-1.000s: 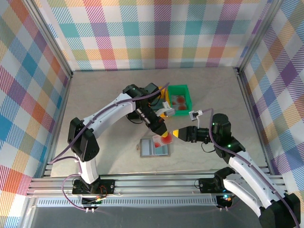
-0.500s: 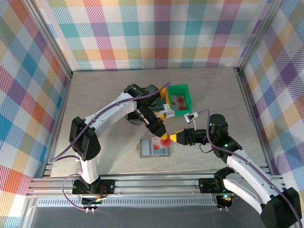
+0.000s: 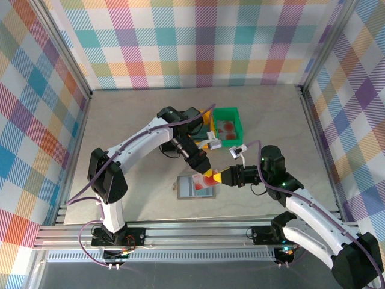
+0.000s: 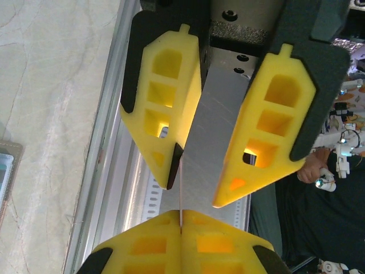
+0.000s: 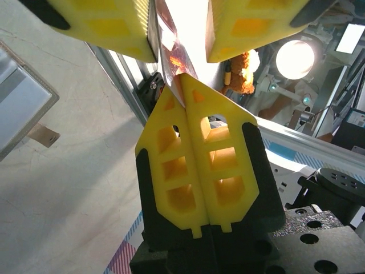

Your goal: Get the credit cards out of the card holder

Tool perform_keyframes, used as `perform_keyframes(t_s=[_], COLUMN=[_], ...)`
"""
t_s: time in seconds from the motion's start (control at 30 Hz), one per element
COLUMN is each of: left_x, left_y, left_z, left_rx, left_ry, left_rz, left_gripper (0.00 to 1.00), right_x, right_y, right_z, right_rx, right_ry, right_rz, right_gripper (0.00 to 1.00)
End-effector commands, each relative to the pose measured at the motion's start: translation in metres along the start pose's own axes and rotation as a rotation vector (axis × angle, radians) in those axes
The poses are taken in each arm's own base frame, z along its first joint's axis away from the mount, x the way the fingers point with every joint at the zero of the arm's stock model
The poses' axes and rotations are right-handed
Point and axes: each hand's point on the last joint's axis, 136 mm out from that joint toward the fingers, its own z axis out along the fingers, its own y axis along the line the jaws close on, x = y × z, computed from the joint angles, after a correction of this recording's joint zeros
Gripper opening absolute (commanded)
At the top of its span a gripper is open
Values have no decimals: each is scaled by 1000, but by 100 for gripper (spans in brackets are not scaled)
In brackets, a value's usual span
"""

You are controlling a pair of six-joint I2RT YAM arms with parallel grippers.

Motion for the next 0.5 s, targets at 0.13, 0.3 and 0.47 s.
perform_keyframes(t_s=[0.13,0.3,0.47], left_x=[1,1,1], left_y=[-18,-22,-31], left_z=[-13,-15,-20], left_rx=[16,19,13], left_ry=[-37,-42,-60], left_rz=[54,65,99], left_gripper=[0,0,1], right_x=[6,7,5], right_y=[11,12,11], right_z=[3,4,4], right_rx=[-59,-63,-46], right_ry=[35,41,28], right_rz=[-57,-59,-61], right_gripper=[16,0,0])
